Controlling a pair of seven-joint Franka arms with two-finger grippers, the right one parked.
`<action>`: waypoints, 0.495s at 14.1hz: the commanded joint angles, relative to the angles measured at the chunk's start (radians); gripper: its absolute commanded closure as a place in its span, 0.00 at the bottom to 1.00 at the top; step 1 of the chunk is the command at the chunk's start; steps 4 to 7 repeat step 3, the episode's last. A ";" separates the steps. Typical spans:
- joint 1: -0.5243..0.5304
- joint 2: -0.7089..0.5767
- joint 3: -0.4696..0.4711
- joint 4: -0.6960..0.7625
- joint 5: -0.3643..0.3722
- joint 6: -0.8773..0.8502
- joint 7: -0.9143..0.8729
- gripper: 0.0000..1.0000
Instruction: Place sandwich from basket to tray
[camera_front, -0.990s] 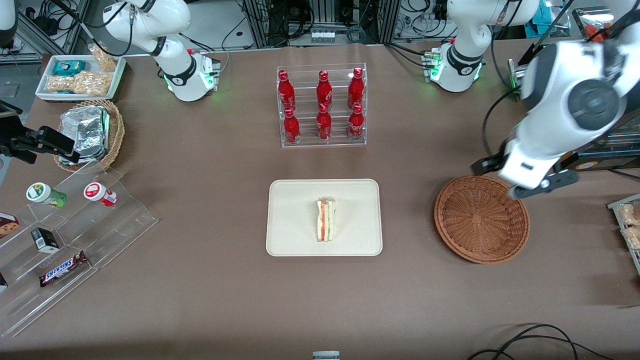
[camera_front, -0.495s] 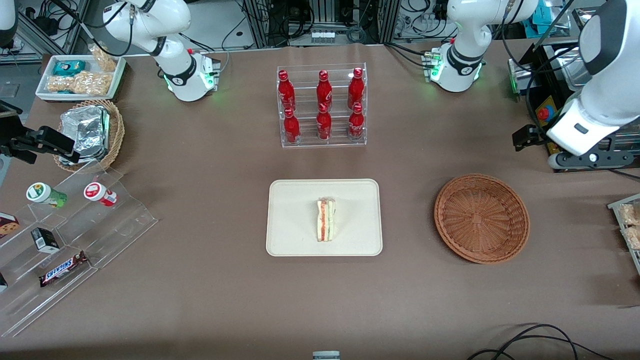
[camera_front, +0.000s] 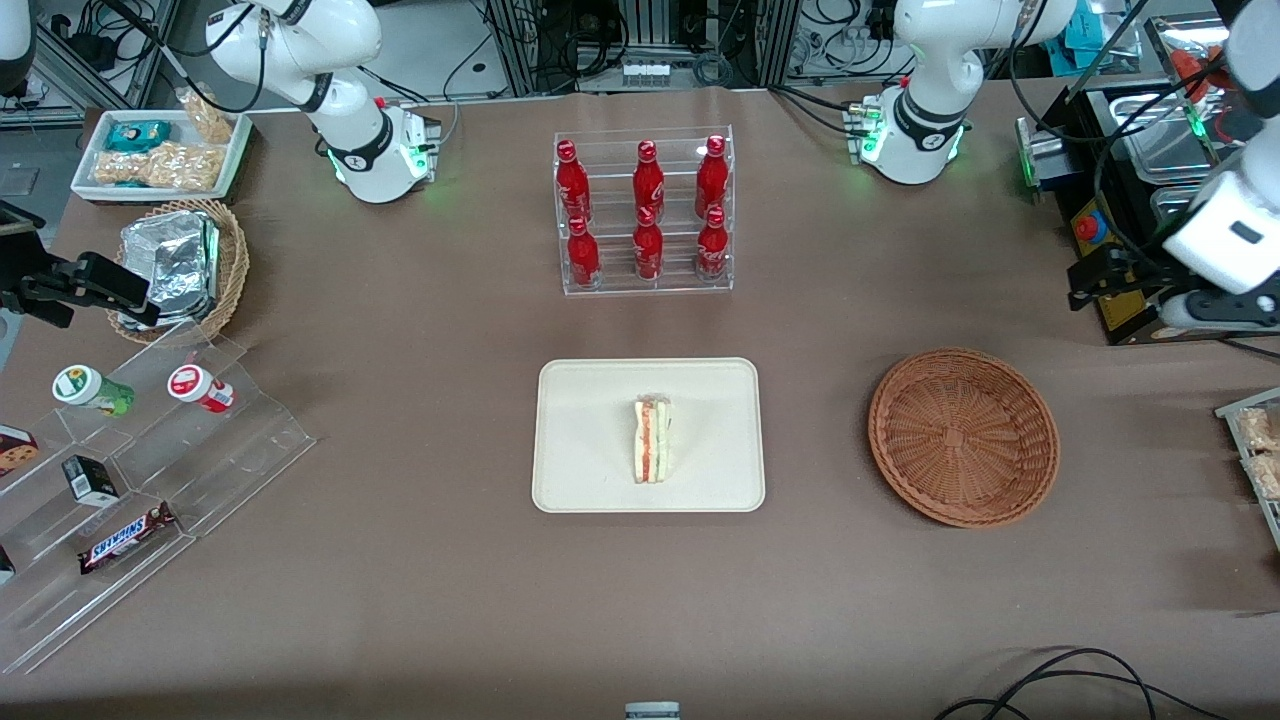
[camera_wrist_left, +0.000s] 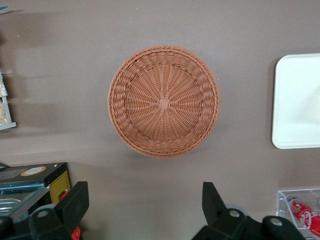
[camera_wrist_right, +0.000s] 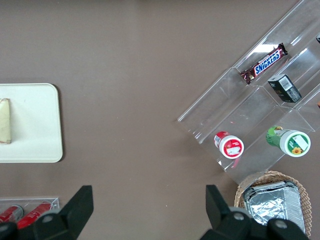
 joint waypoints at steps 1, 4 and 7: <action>-0.014 0.029 0.026 0.043 -0.022 -0.002 0.017 0.00; -0.014 0.043 0.026 0.060 -0.022 -0.003 0.012 0.00; -0.014 0.043 0.026 0.060 -0.022 -0.003 0.012 0.00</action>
